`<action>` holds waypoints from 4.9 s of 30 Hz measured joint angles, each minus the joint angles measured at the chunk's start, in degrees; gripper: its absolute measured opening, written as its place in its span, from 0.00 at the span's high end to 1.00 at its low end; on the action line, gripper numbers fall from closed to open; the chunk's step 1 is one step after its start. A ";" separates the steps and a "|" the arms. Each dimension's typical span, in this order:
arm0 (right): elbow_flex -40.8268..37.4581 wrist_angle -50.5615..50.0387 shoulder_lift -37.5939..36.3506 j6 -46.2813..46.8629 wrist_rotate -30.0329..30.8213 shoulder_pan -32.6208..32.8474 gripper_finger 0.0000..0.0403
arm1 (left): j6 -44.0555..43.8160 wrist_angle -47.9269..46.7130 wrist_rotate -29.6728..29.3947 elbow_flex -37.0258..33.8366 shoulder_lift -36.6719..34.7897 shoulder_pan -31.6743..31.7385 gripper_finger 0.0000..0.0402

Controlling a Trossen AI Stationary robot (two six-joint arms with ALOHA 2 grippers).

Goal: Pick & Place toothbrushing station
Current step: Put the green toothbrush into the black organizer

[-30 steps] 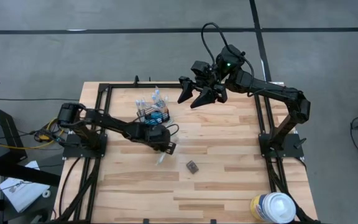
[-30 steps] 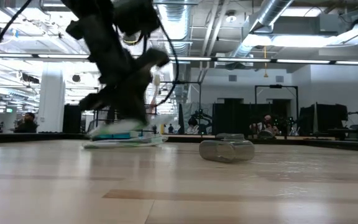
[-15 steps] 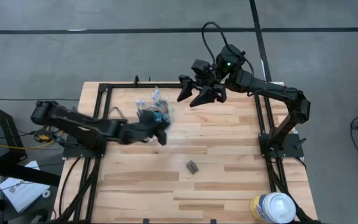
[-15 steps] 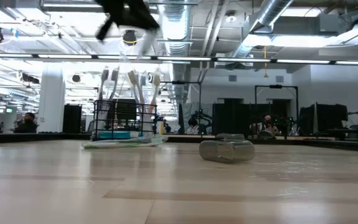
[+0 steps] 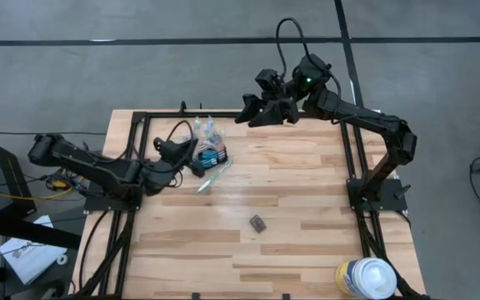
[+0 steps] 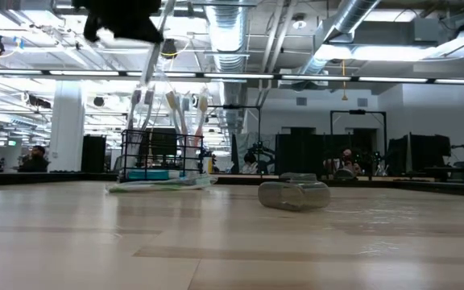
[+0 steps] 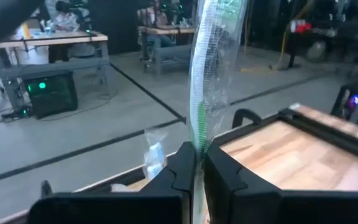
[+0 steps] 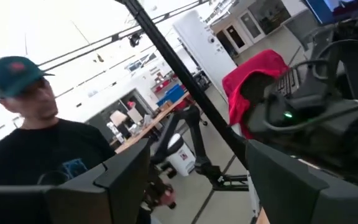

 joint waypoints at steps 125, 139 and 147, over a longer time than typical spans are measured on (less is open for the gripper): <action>0.00 -15.21 0.00 -5.90 -0.52 2.10 0.37 | 3.39 67.35 29.73 -37.35 13.70 7.25 0.46; 0.02 -6.31 0.02 -1.38 -2.02 -0.15 0.37 | 13.19 44.83 38.92 -18.32 -2.83 1.24 0.54; 0.02 -5.99 0.00 -1.36 -2.01 -0.31 0.37 | 13.41 38.71 38.84 -17.42 -10.17 2.83 0.55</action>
